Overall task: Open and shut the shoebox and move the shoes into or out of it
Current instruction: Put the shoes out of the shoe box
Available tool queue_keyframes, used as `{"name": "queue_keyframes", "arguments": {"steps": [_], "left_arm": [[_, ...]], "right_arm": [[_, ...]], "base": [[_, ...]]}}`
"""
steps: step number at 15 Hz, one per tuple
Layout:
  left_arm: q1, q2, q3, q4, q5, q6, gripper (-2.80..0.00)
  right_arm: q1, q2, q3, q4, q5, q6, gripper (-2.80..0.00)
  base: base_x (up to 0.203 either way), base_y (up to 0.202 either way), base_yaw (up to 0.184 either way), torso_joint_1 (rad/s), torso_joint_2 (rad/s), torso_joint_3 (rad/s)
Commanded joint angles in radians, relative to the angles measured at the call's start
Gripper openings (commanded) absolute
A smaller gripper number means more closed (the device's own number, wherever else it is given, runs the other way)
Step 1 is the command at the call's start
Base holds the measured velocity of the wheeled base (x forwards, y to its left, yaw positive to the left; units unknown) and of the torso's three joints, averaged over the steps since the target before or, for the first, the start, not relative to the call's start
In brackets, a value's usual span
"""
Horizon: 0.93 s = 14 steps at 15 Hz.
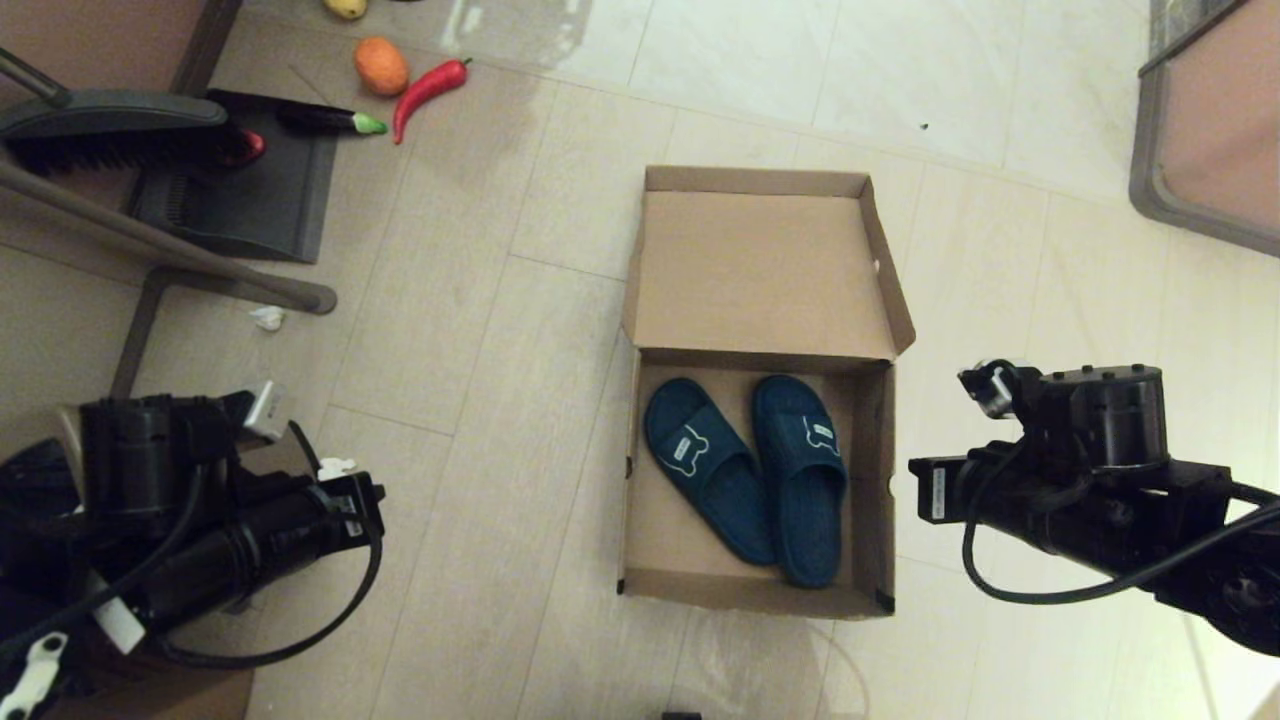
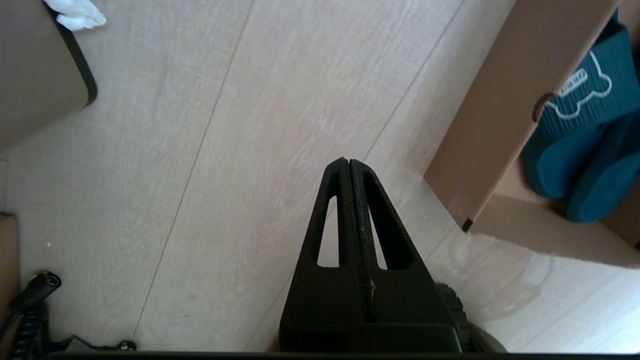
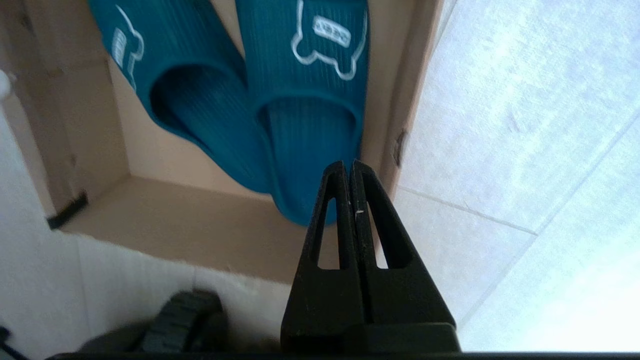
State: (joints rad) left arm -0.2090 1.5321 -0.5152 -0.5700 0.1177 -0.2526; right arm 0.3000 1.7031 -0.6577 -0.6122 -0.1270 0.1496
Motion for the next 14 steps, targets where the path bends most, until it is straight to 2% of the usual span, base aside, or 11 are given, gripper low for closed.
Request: {"name": "queue_keyframes", "arguments": {"steps": [1, 3, 6, 9, 10, 14], "left_arm": [[-0.011, 0.002, 0.011, -0.004, 0.001, -0.002, -2.8], [-0.02, 0.011, 0.02, -0.005, 0.002, -0.002, -2.8], [-0.033, 0.01, 0.022, -0.005, 0.002, -0.001, -2.8], [-0.039, -0.001, 0.007, -0.004, 0.005, 0.004, -2.8], [-0.039, -0.003, 0.006, -0.004, 0.005, 0.004, -2.8], [-0.039, 0.013, -0.02, -0.003, 0.005, 0.004, -2.8]], "right_arm": [[0.003, 0.035, -0.003, -0.023, 0.008, 0.004, -2.8], [0.021, 0.087, -0.005, -0.1, 0.021, 0.074, -2.8], [0.037, 0.14, -0.006, -0.085, 0.024, 0.115, -2.8], [0.041, 0.22, -0.008, -0.092, 0.025, 0.232, -2.8], [0.042, 0.244, -0.019, -0.095, 0.026, 0.268, 0.0], [0.072, 0.345, -0.083, -0.149, 0.025, 0.3, 0.0]], "base": [[0.0, 0.0, 0.0, 0.0, 0.0, 0.0], [0.0, 0.0, 0.0, 0.0, 0.0, 0.0], [0.0, 0.0, 0.0, 0.0, 0.0, 0.0], [0.0, 0.0, 0.0, 0.0, 0.0, 0.0], [0.0, 0.0, 0.0, 0.0, 0.0, 0.0], [0.0, 0.0, 0.0, 0.0, 0.0, 0.0]]}}
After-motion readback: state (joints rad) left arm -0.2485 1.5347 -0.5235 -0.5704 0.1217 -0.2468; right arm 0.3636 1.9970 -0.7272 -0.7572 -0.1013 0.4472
